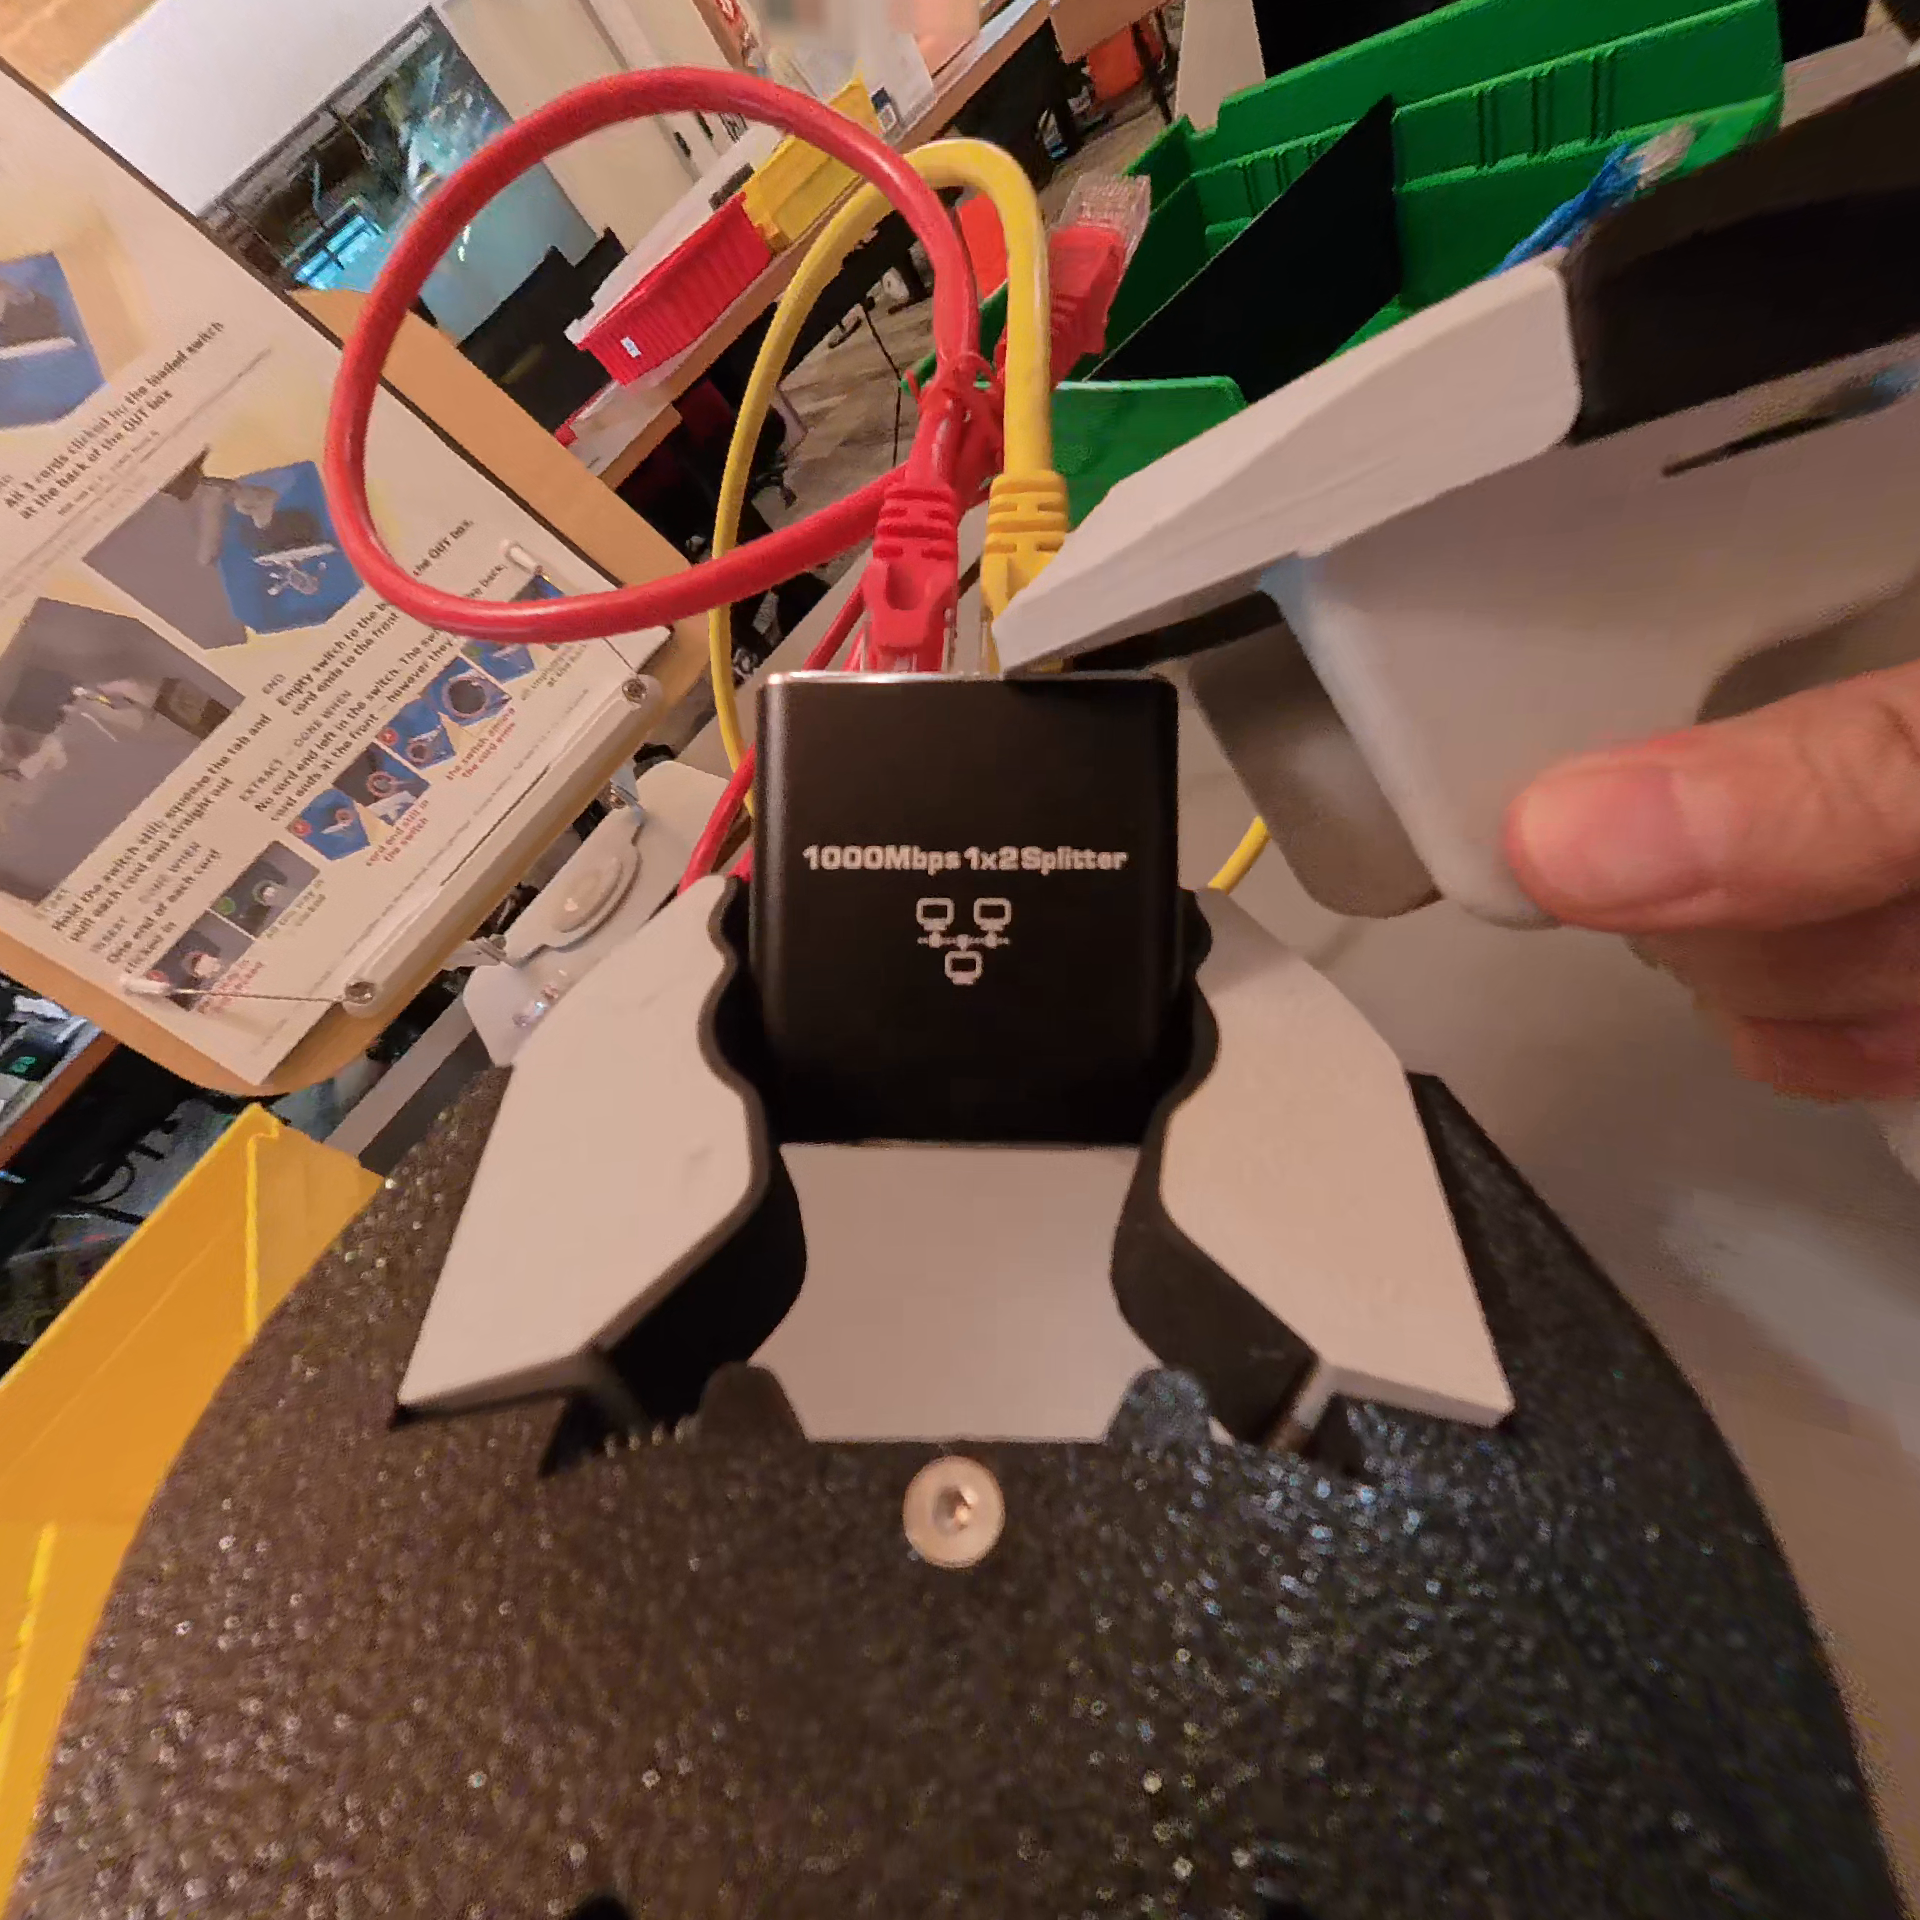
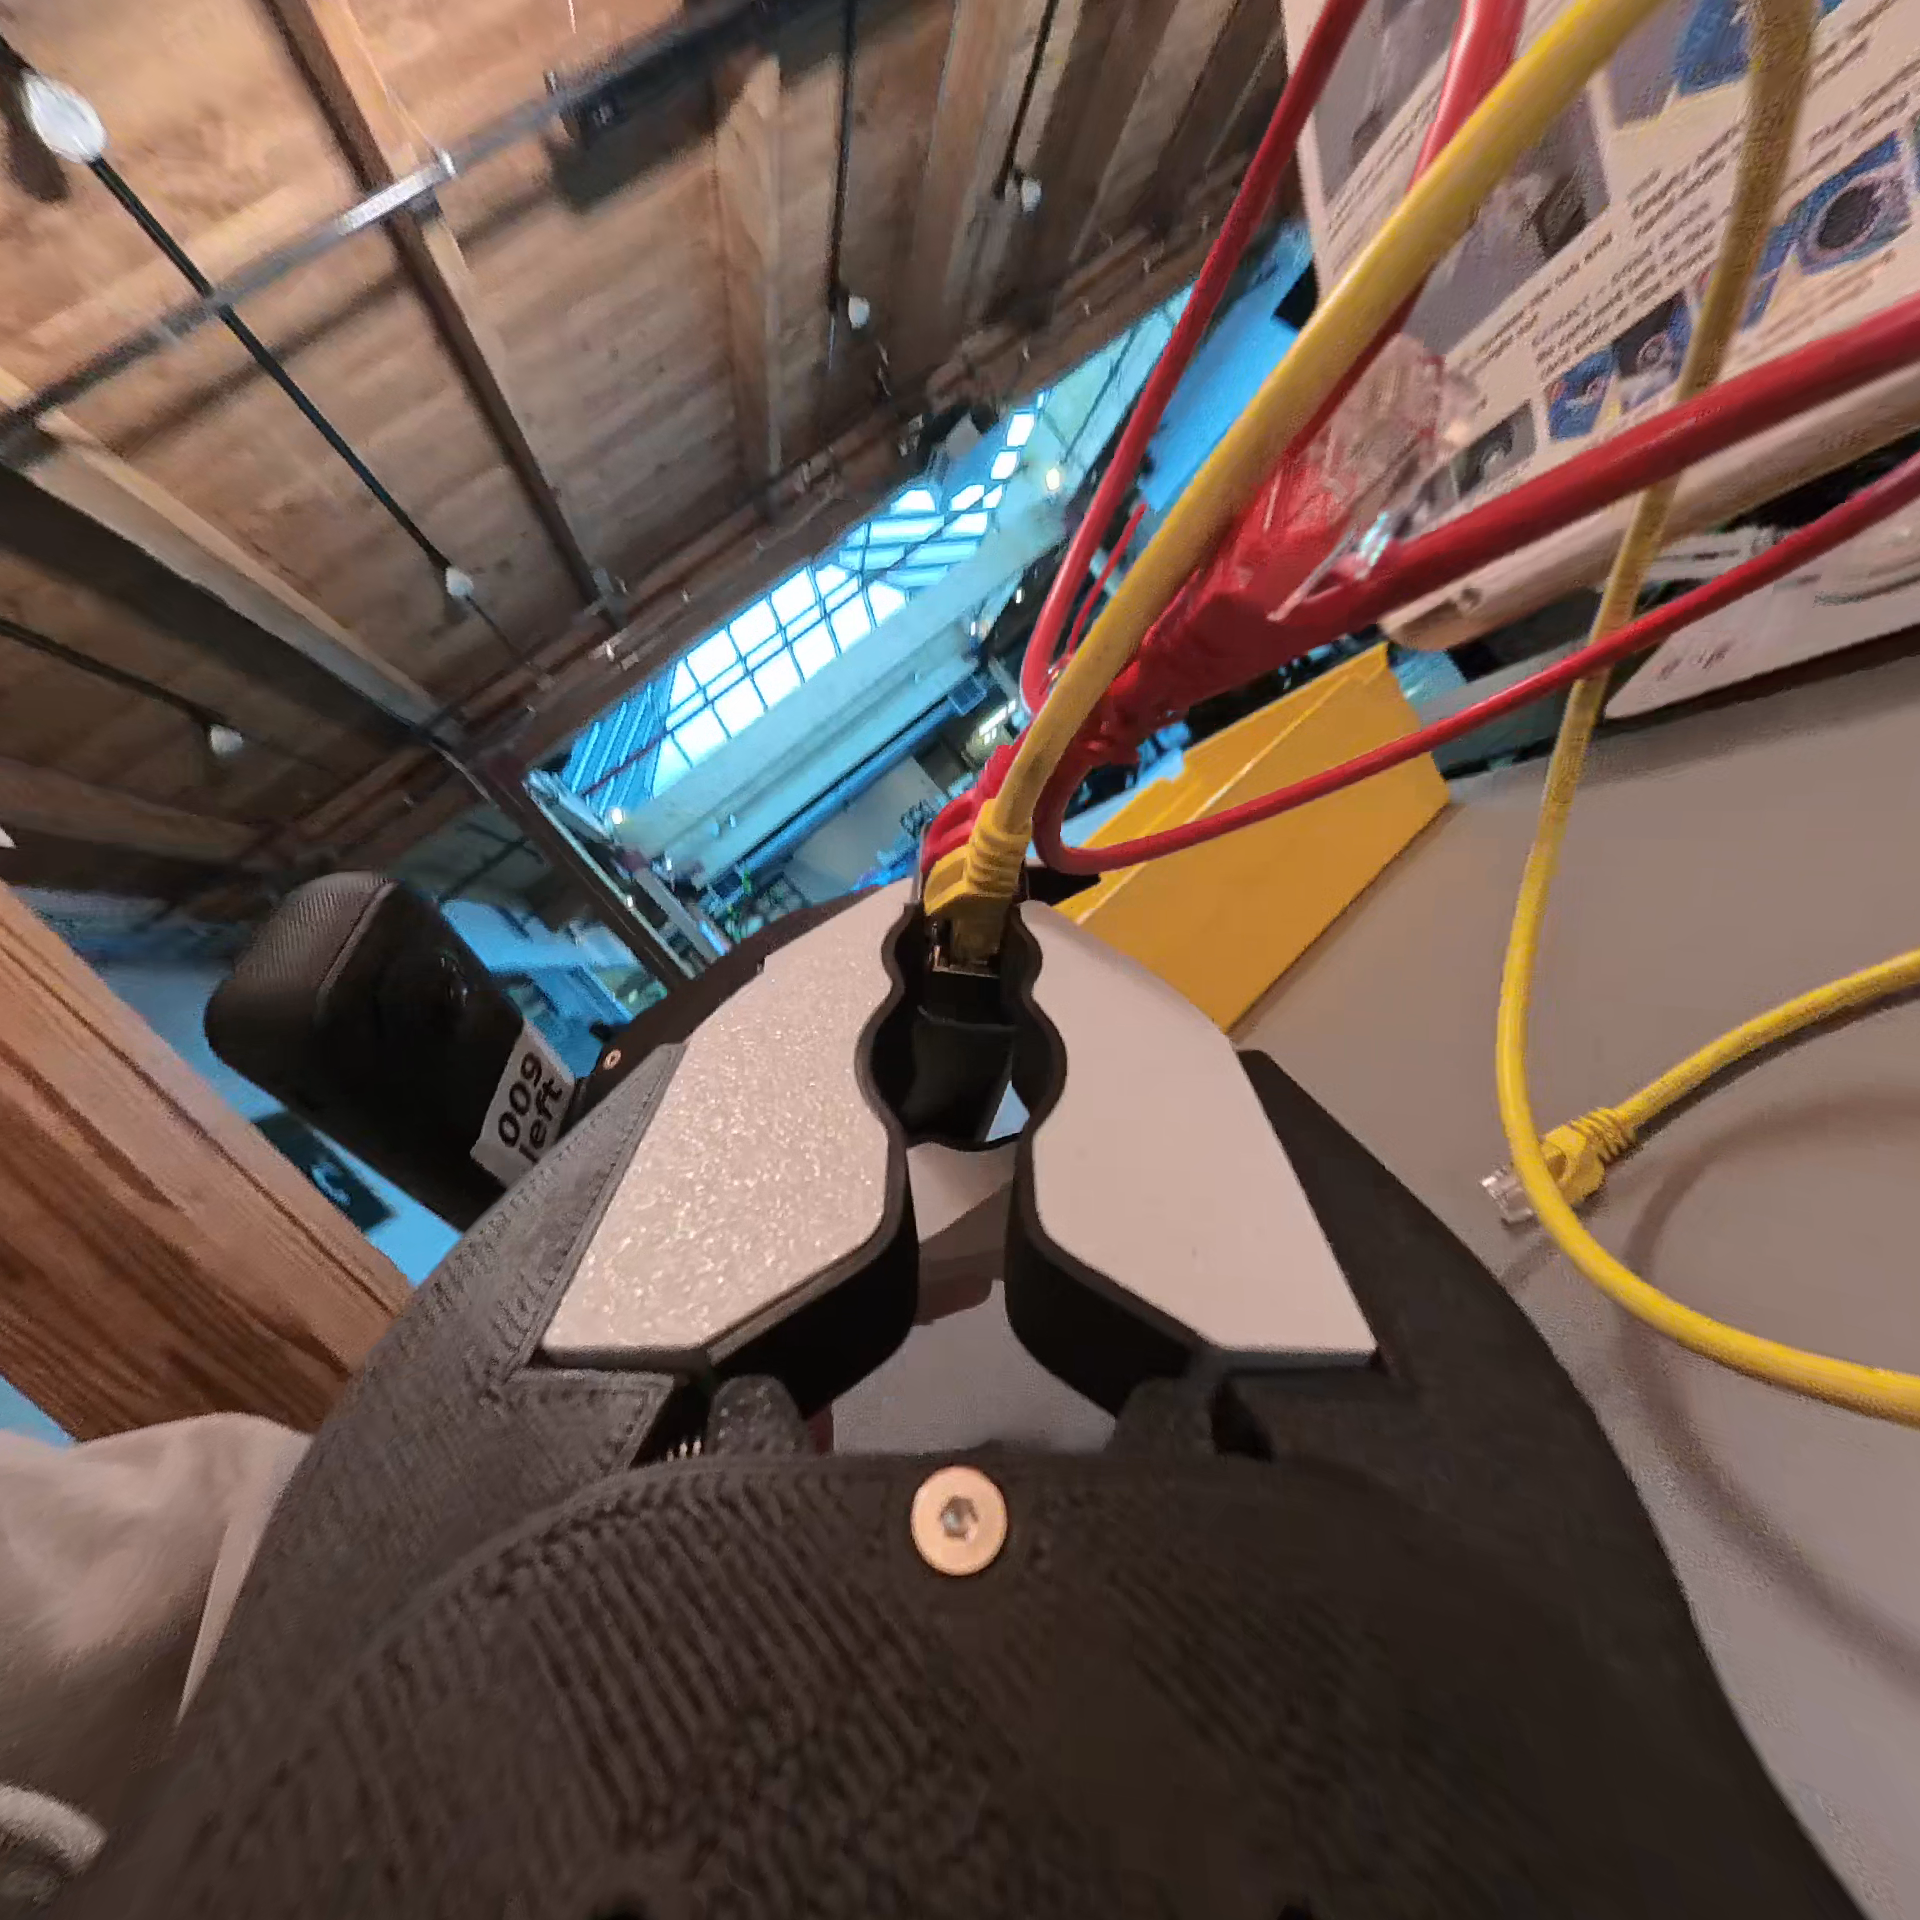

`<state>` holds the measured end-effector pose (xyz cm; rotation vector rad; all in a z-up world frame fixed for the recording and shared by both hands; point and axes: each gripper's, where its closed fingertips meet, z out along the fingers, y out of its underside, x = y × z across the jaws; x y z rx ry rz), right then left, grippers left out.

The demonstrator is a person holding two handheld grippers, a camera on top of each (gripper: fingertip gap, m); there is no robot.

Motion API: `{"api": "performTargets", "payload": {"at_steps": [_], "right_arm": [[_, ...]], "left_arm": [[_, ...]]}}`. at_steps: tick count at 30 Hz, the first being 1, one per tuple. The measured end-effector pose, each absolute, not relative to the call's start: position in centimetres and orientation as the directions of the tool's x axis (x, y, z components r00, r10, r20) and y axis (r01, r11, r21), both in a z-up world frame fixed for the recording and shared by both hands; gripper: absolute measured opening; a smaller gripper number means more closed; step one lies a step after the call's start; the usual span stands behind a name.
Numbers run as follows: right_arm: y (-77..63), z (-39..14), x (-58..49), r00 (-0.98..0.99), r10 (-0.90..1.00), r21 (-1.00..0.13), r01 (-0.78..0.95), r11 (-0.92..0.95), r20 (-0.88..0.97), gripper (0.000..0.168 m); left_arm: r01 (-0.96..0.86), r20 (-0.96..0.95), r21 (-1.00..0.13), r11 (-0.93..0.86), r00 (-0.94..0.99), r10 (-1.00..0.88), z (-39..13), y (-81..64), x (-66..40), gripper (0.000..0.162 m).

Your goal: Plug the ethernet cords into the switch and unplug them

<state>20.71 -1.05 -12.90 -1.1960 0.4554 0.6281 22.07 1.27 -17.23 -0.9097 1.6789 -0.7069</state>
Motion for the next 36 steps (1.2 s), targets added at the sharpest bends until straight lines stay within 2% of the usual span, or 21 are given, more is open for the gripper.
{"api": "performTargets", "payload": {"at_steps": [9, 16, 25, 36], "right_arm": [[-1.5, -12.0, 21.0, 0.742, 0.147, -0.652, -0.652, 0.386, -0.654, 0.016], [-1.7, -11.8, 21.0, 0.702, 0.166, -0.593, -0.685, 0.422, -0.693, 0.016], [-1.3, -13.1, 20.5, 0.675, 0.139, -0.593, -0.713, 0.373, -0.725, 0.015], [0.0, -15.7, 19.0, 0.62, 0.012, -0.587, -0.75, 0.305, -0.785, 0.015]], "left_arm": [[-0.21, -0.552, -0.801, 0.561, -0.106, -0.827, -16.1, 1.2, 22.1, 0.075], [-0.211, -0.532, -0.815, 0.541, -0.099, -0.841, -16.1, 1.0, 22.0, 0.075], [-0.228, -0.521, -0.817, 0.53, -0.105, -0.847, -17.3, 1.3, 21.4, 0.074], [-0.252, -0.361, -0.886, 0.388, -0.148, -0.921, -20.2, 1.8, 19.6, 0.074]]}}
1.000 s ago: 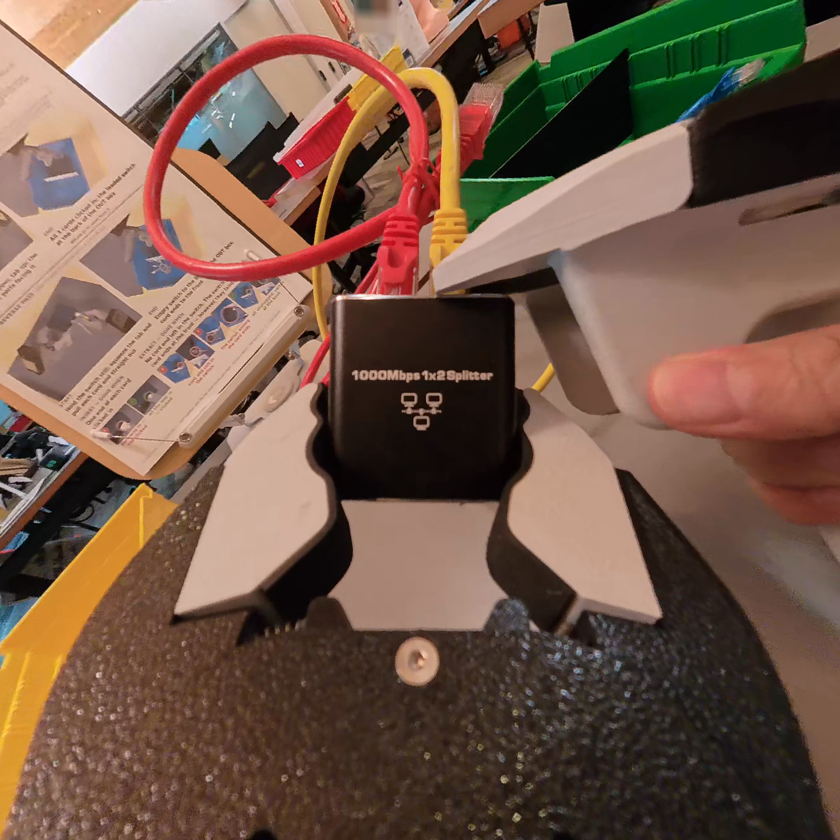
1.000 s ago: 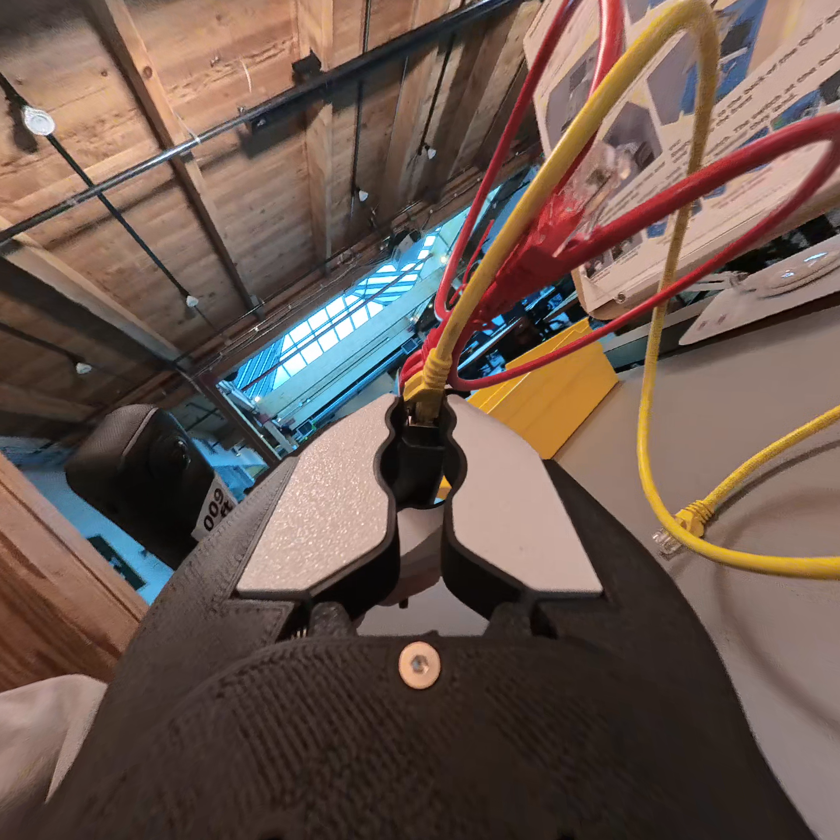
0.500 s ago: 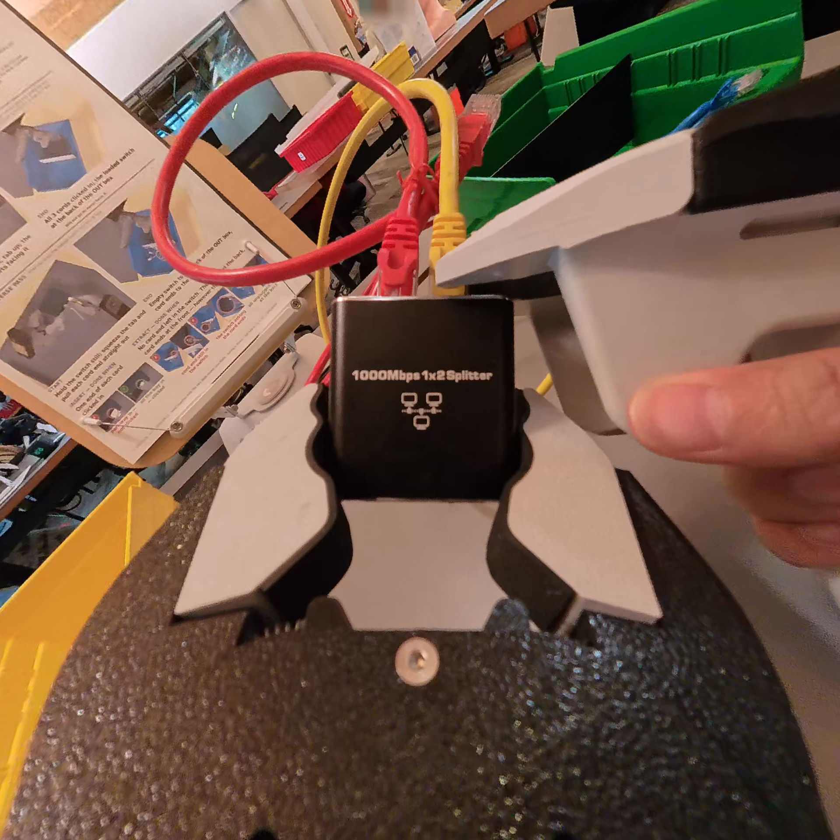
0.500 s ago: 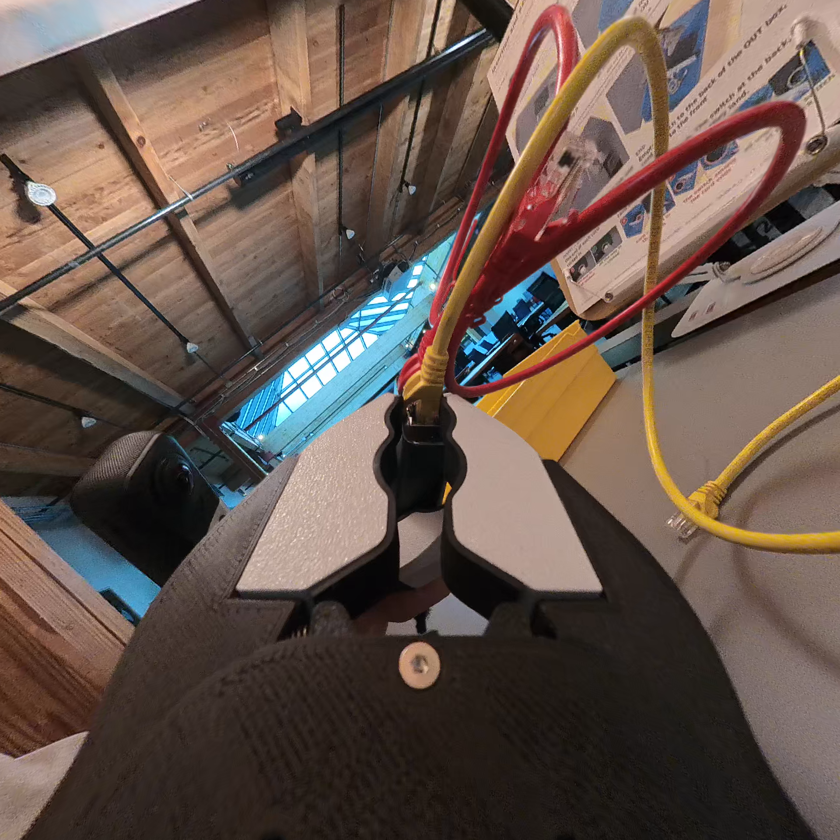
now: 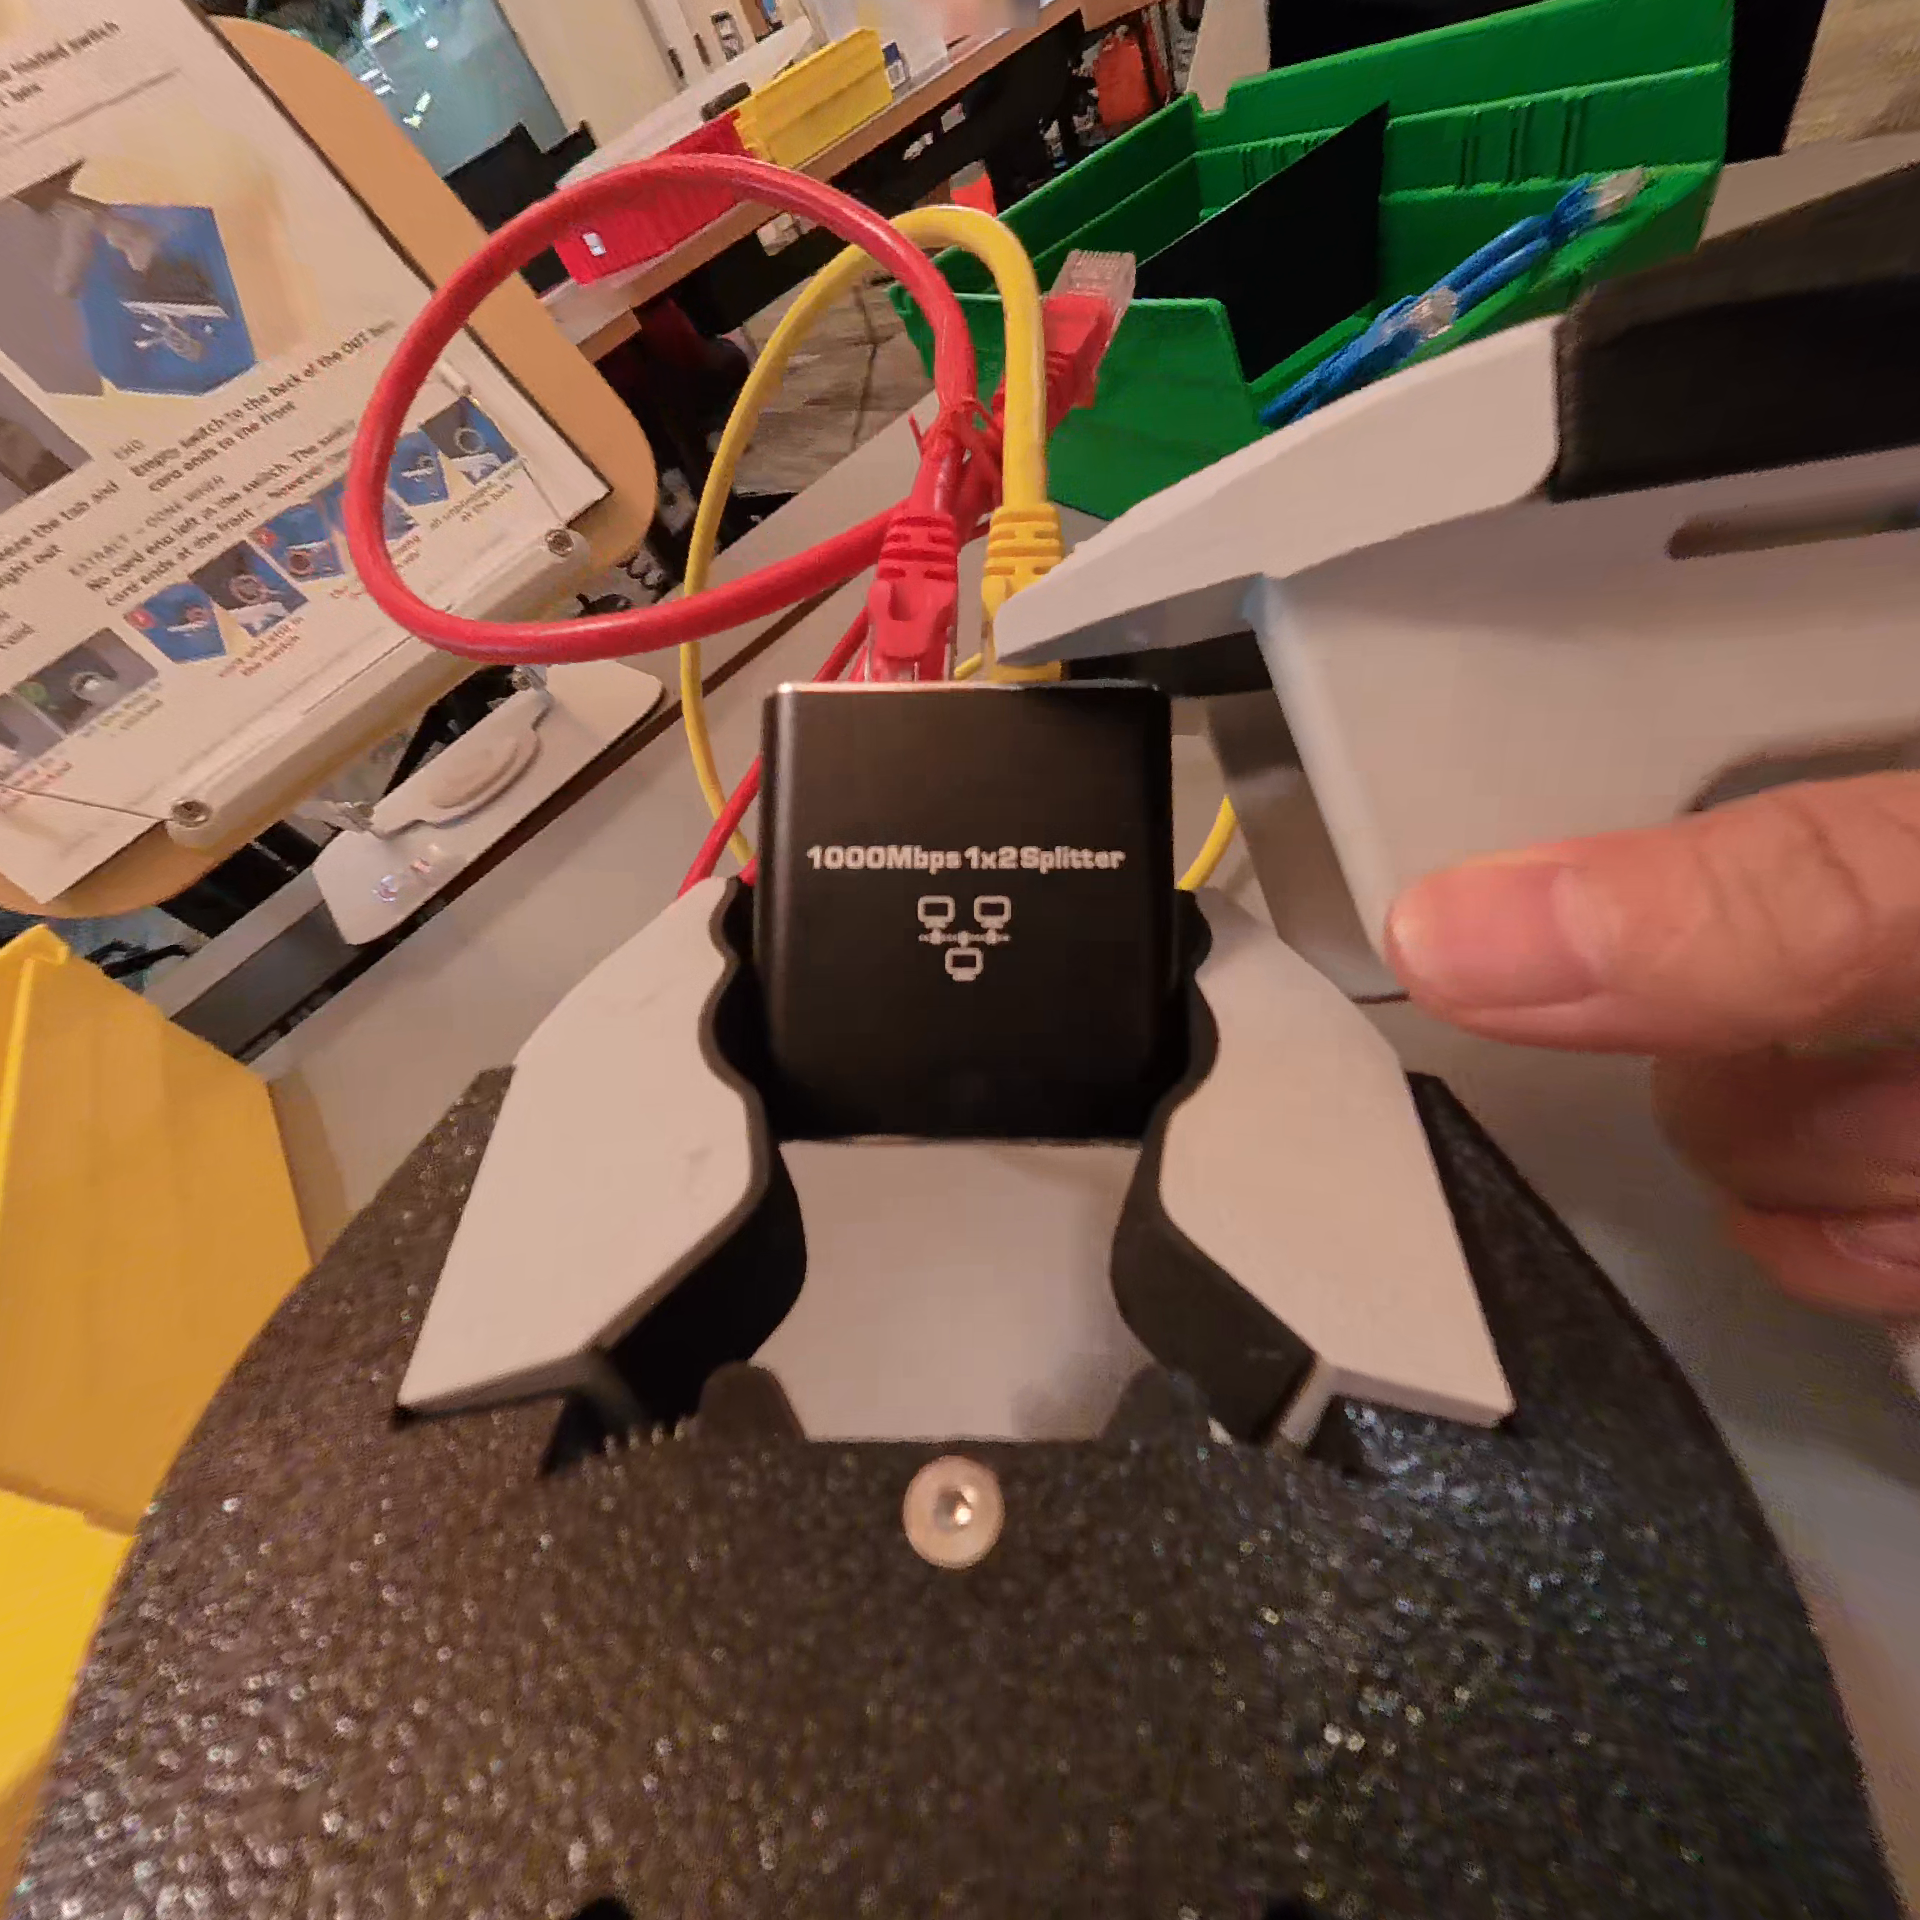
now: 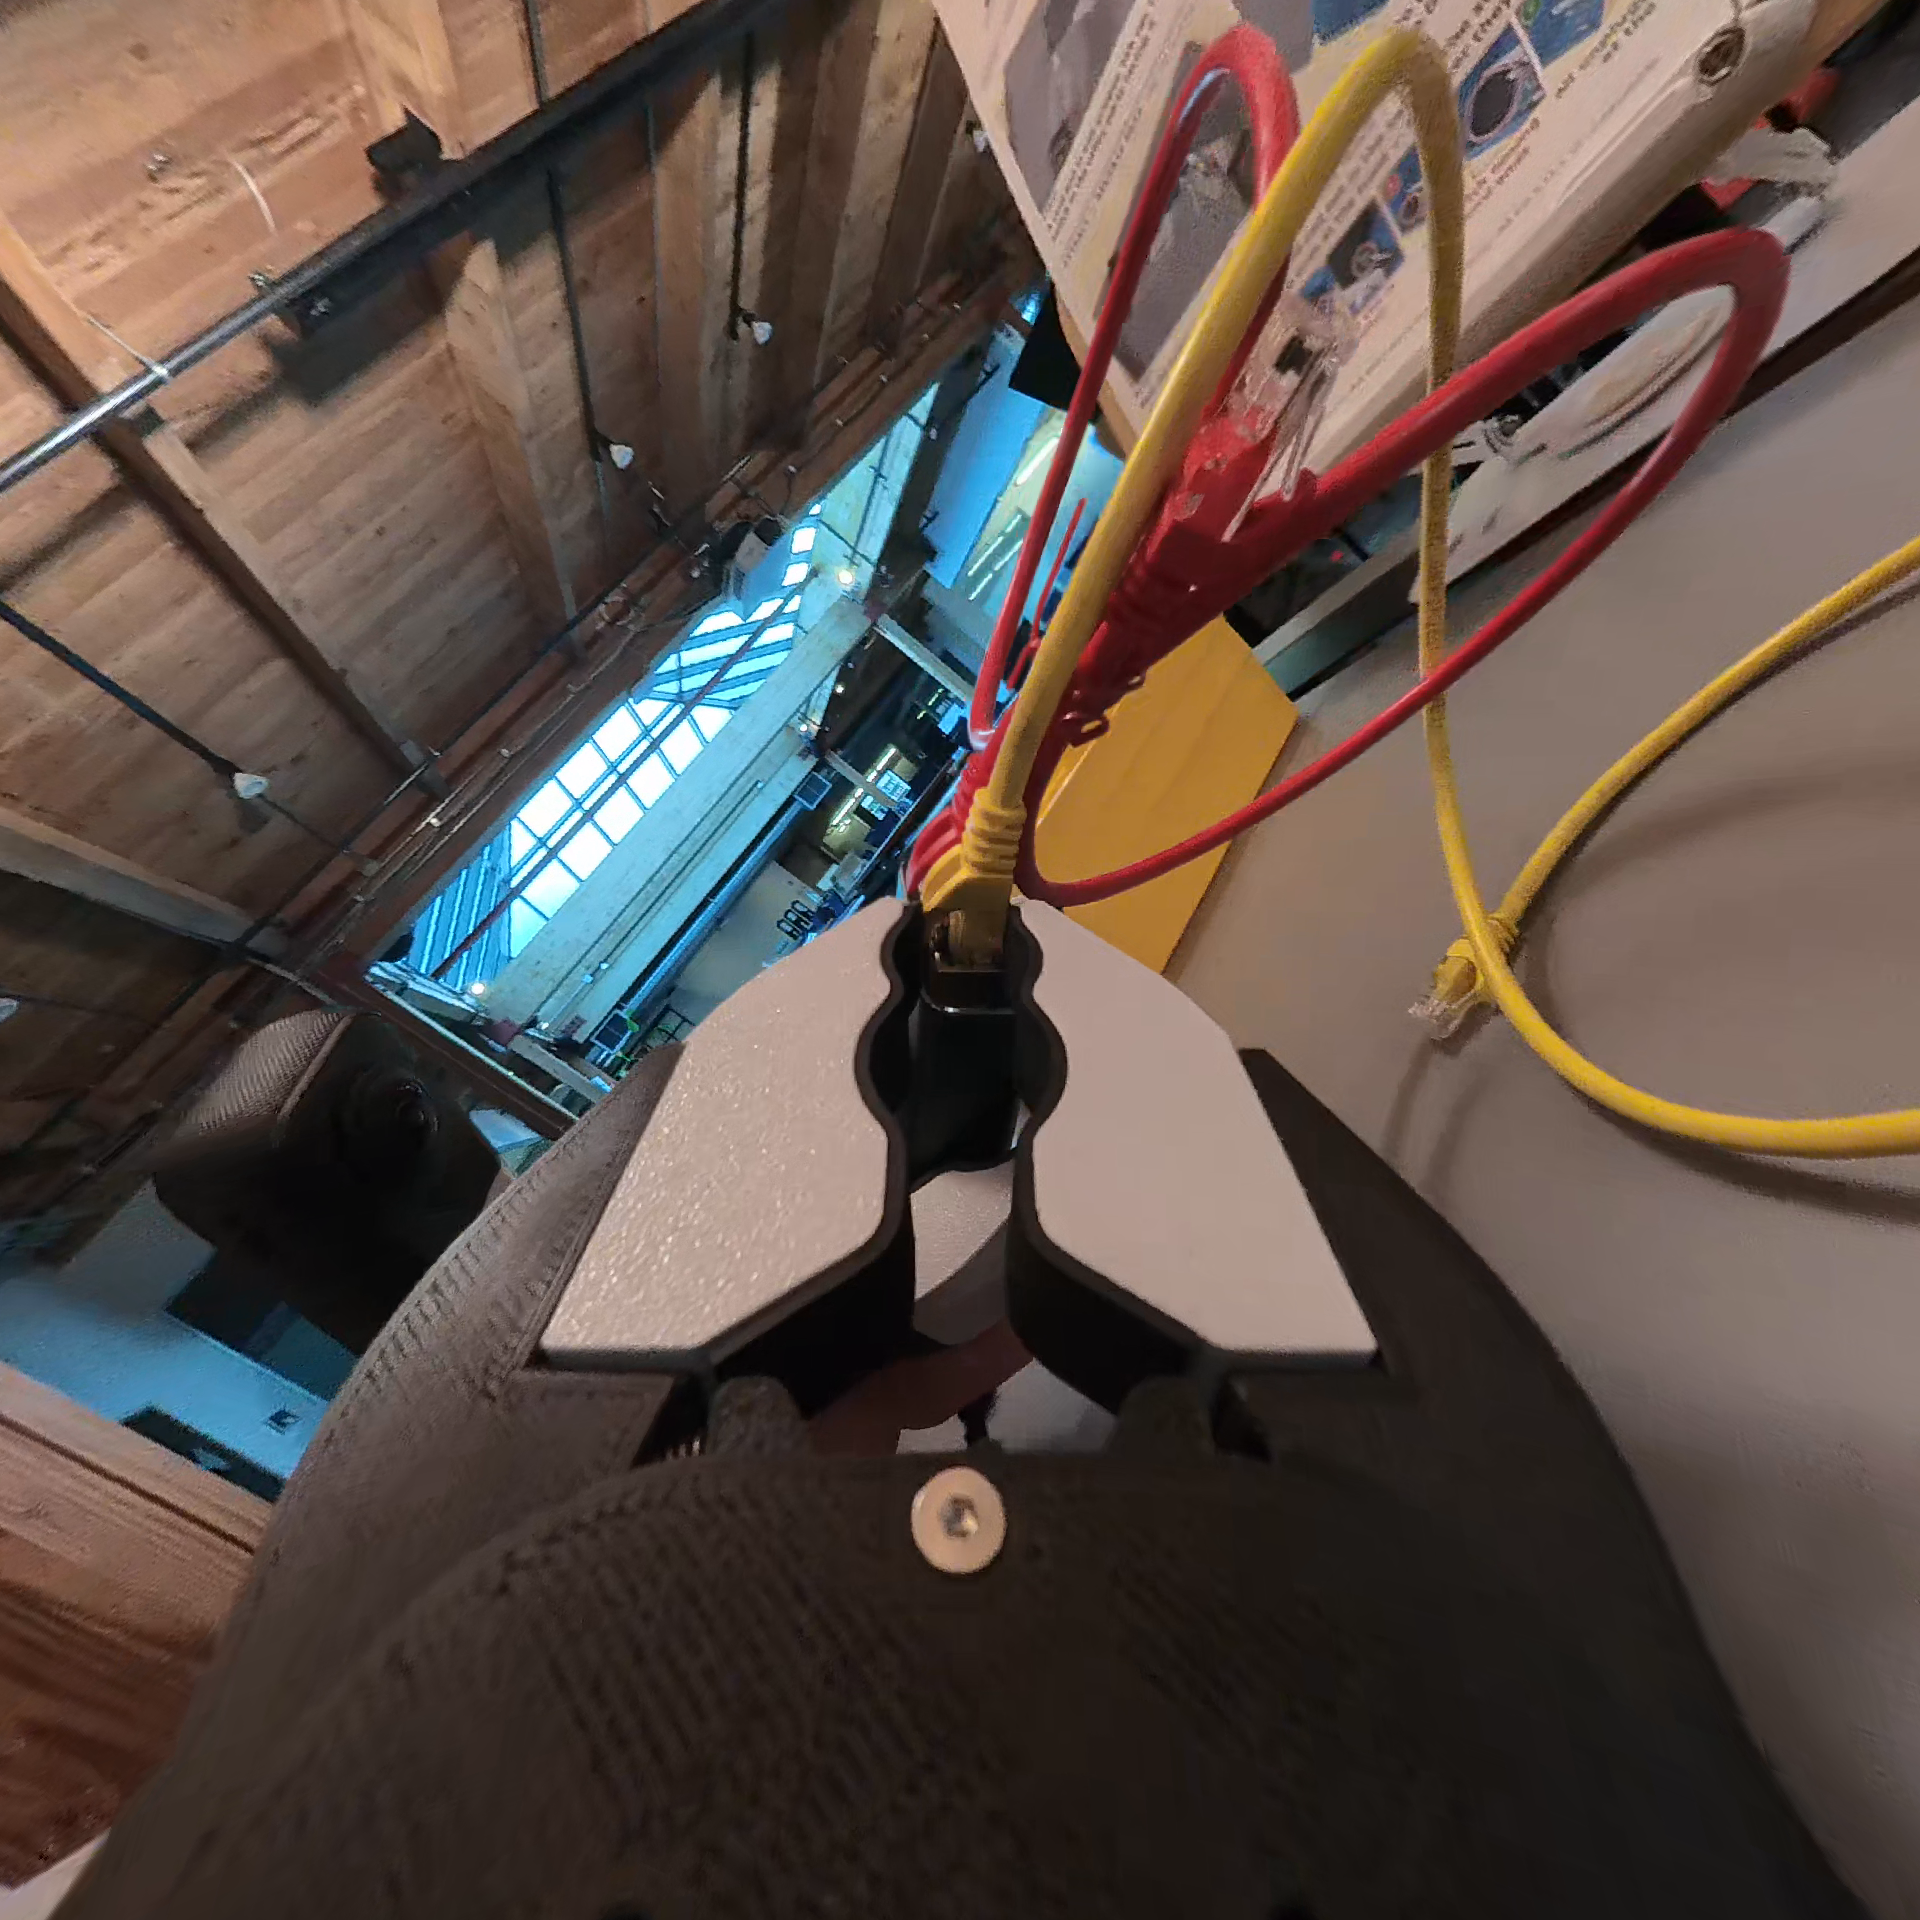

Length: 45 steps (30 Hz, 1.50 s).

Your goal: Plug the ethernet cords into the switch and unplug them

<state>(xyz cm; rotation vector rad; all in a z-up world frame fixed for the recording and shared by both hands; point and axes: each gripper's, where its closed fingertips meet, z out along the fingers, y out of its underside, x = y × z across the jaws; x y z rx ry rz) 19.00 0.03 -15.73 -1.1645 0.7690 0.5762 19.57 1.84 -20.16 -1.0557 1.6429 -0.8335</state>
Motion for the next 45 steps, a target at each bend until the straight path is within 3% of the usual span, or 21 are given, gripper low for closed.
{"api": "performTargets", "payload": {"at_steps": [9, 21, 28, 36, 45], "right_arm": [[-2.0, -14.0, 18.7, 0.601, -0.025, -0.568, -0.741, 0.36, -0.799, 0.015], [0.6, -15.5, 18.3, 0.58, -0.015, -0.553, -0.769, 0.32, -0.815, 0.014], [1.6, -17.0, 19.1, 0.621, -0.035, -0.608, -0.752, 0.256, -0.783, 0.015], [1.7, -17.4, 19.6, 0.764, -0.131, -0.774, -0.613, 0.159, -0.631, 0.014], [1.4, -17.0, 19.6, 0.844, -0.16, -0.859, -0.506, 0.084, -0.512, 0.013]], "left_arm": [[-0.183, -0.373, -0.886, 0.427, -0.265, -0.889, -18.4, -0.3, 19.6, 0.074], [-0.234, -0.342, -0.887, 0.397, -0.242, -0.908, -19.6, 2.1, 18.7, 0.074], [-0.261, -0.311, -0.893, 0.368, -0.236, -0.921, -20.9, 3.0, 19.6, 0.074], [-0.26, -0.255, -0.914, 0.312, -0.233, -0.939, -21.5, 2.9, 20.2, 0.074], [-0.246, -0.151, -0.943, 0.222, -0.278, -0.949, -21.3, 2.1, 20.2, 0.074]]}}
